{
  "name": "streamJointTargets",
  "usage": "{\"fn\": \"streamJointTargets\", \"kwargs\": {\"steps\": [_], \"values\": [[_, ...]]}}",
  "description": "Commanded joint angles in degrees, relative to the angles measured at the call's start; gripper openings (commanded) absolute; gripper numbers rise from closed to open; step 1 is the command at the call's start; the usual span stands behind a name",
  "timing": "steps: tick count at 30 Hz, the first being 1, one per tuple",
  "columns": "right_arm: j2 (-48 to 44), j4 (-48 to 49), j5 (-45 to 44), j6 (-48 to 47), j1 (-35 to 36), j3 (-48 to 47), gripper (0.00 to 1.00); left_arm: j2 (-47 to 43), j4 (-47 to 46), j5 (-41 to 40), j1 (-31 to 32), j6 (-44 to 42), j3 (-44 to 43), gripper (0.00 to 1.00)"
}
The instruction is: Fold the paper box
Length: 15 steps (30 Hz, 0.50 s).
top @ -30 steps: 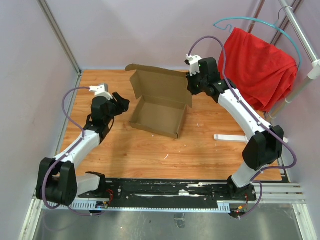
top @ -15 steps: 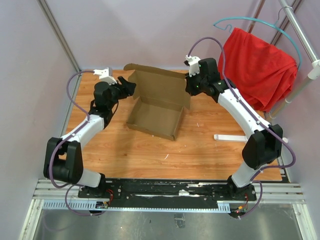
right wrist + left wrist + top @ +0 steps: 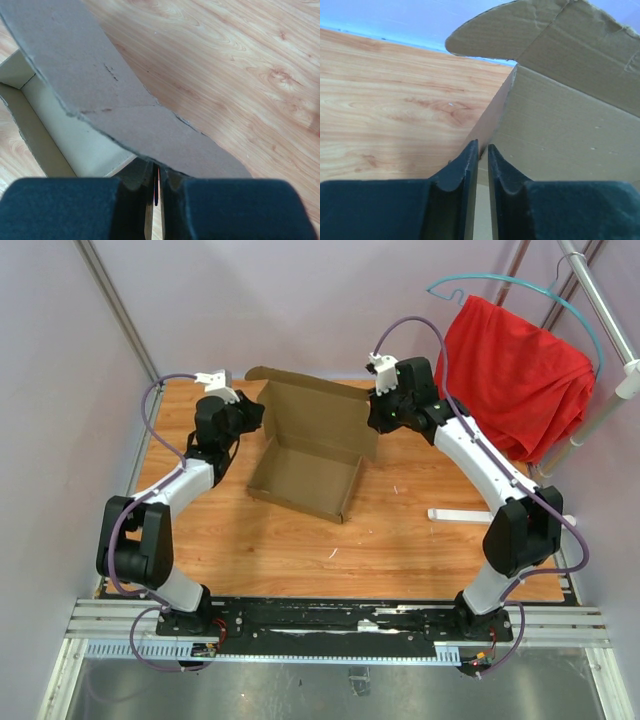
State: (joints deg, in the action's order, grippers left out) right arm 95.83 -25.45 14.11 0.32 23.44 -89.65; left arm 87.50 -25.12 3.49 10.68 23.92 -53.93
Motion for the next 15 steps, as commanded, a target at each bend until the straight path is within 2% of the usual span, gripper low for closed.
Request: {"fn": "streamJointTargets", "kwargs": {"steps": [1,3,6,15], "values": [[1.3,0.9,2.2,1.2,-1.1,0.0,0.05,1.5,-1.6,0.5,0.0,-1.9,-2.2,0.16],[1.3,0.9,2.5,1.3,-1.3,0.1,0.05,1.5,-2.0,0.2,0.0,-2.0,-2.0,0.14],[1.2,0.8,2.6,1.4,-1.5,0.2,0.05,1.3,-1.5,0.1,0.0,-2.6,-2.1,0.01],[2.6,-1.2,2.5,7.7,-2.2,-2.1,0.05,-3.8,1.6,2.5,0.0,-2.2,-0.1,0.0]]}}
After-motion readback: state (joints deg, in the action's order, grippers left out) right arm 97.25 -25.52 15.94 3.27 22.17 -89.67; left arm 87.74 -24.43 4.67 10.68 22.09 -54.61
